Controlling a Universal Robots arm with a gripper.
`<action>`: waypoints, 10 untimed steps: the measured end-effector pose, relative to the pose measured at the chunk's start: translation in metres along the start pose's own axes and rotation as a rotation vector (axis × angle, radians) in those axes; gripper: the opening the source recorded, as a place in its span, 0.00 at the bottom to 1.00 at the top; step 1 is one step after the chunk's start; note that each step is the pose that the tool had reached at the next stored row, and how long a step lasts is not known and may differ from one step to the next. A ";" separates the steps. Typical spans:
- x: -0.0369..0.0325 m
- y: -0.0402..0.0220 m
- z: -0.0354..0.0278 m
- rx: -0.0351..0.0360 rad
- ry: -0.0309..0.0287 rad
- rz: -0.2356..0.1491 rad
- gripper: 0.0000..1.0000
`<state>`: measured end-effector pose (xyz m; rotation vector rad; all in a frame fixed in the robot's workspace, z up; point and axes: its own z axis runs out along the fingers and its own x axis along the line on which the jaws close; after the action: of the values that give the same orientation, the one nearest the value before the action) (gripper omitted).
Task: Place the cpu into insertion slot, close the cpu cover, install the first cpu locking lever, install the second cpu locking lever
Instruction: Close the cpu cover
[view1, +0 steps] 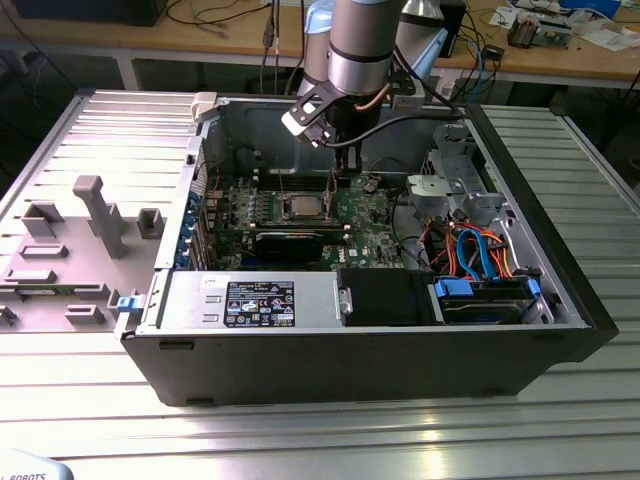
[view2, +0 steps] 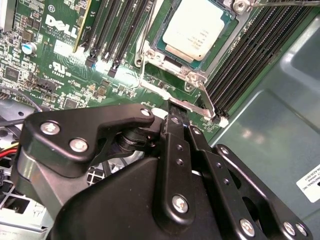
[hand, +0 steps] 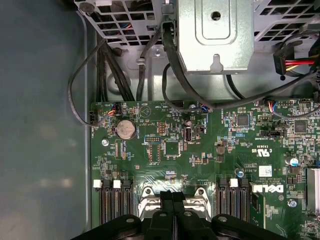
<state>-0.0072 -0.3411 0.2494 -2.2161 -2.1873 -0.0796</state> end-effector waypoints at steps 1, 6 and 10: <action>0.0000 -0.0004 0.0000 0.0000 0.0001 0.000 0.11; 0.0000 -0.0026 0.0000 0.0000 0.0035 0.000 0.11; -0.0001 -0.0053 -0.0001 0.0001 0.0035 0.000 0.11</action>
<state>-0.0125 -0.3411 0.2494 -2.2142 -2.1855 -0.0833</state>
